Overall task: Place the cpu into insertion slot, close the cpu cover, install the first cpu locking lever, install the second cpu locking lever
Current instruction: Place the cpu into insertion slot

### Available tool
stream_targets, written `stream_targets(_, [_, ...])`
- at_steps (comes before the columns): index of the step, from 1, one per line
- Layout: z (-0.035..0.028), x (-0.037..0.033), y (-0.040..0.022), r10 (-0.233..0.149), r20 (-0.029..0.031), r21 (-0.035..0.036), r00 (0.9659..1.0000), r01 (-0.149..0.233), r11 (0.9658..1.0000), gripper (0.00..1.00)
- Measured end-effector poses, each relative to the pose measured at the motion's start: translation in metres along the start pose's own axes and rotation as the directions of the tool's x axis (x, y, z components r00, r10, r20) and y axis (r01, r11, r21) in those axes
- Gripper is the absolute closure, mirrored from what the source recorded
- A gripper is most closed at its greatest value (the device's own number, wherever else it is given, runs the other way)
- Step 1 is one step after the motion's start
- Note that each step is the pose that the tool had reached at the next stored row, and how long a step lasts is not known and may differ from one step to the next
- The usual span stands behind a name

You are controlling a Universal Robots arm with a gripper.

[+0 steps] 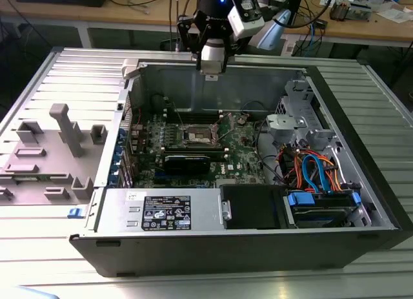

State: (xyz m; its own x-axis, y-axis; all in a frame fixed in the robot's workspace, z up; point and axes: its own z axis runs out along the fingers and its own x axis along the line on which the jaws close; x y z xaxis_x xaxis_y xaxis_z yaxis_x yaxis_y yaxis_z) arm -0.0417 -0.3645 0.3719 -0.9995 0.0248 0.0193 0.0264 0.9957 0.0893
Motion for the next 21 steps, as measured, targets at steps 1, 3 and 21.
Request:
stream_targets(1, [0.0000,0.0001,-0.0010,0.000,0.0000,0.0000,1.0000,0.000,1.0000,0.45])
stream_targets(3, [0.0001,0.0005,-0.0037,0.000,0.0000,-0.0001,1.0000,0.000,1.0000,0.45])
stream_targets(21, [0.0009,0.0010,-0.0123,0.000,0.0000,-0.0001,1.0000,0.000,1.0000,0.45])
